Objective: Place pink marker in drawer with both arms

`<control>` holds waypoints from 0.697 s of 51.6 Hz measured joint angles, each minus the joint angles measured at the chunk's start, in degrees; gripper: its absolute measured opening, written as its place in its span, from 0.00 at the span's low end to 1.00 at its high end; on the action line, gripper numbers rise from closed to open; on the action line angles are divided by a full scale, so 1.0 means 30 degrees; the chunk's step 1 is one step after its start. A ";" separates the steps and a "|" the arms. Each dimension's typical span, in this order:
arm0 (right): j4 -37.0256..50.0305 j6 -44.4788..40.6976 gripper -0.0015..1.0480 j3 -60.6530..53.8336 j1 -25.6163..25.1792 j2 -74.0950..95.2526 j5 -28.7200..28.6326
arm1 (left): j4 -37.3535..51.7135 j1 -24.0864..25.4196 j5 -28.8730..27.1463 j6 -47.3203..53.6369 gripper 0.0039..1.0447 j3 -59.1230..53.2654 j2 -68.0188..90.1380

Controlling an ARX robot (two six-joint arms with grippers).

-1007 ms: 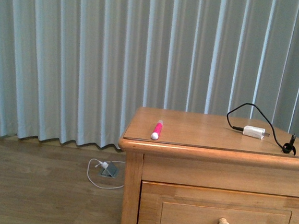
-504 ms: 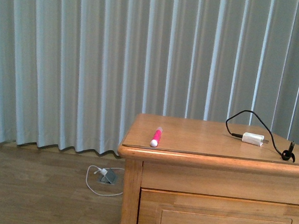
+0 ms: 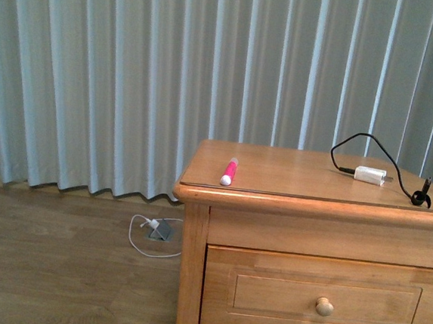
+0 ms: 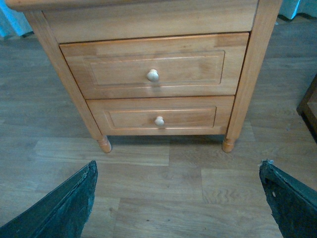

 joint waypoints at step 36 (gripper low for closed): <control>1.2305 0.0117 0.92 0.9311 0.2470 2.4247 0.2091 | 0.0000 0.0000 -0.0007 0.0000 0.95 0.0000 0.0000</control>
